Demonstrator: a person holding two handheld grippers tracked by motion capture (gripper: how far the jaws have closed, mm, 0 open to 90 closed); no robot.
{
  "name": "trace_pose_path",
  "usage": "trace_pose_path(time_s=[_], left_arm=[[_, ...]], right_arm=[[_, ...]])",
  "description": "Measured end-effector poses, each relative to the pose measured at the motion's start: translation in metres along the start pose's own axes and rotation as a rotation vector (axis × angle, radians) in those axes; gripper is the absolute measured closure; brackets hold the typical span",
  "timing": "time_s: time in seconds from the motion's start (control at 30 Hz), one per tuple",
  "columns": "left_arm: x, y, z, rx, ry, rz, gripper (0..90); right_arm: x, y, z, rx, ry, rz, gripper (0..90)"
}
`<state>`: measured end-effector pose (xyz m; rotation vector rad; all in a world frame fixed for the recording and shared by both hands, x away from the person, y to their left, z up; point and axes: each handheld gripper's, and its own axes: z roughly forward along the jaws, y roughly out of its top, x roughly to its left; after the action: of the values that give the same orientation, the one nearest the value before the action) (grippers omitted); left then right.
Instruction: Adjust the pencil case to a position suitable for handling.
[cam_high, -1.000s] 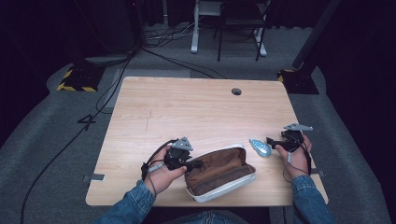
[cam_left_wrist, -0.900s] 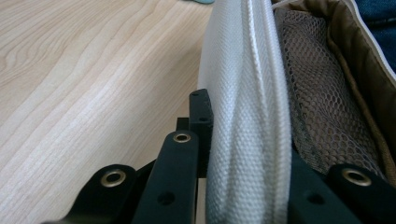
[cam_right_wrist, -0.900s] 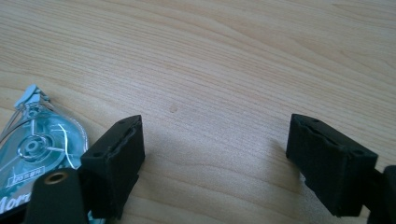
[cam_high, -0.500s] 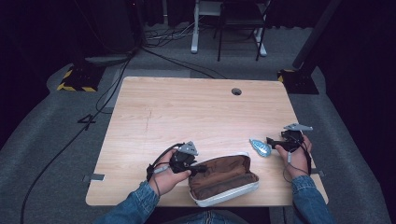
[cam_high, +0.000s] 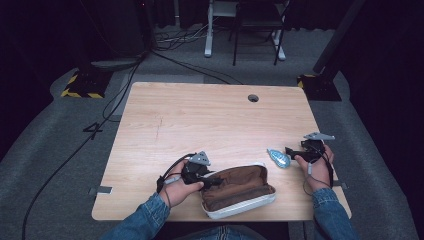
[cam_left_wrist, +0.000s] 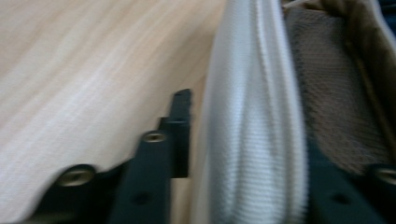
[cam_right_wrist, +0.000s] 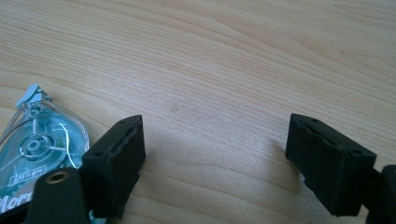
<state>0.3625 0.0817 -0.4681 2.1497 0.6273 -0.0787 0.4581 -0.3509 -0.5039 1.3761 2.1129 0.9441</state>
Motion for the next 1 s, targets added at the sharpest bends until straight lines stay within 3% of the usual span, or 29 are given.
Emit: trace_pose_path(time_s=[0.2, 0.3, 0.63, 1.0], left_arm=[[0.0, 0.002, -0.002, -0.024, 0.044, 0.021, 34.4], [-0.001, 0.005, -0.005, -0.041, 0.046, 0.032, 29.9], [-0.01, 0.013, -0.018, -0.078, 0.043, 0.059, 25.7], [-0.007, 0.018, -0.047, -0.132, 0.088, 0.07, 25.4]], right_arm=[[0.0, 0.0, 0.0, 0.0, 0.0, 0.0, 20.3], [0.0, 0.0, 0.0, 0.0, 0.001, 0.002, 20.4], [0.0, 0.0, 0.0, 0.0, 0.002, 0.0, 20.5], [0.0, 0.0, 0.0, 0.002, 0.004, 0.001, 20.5]])
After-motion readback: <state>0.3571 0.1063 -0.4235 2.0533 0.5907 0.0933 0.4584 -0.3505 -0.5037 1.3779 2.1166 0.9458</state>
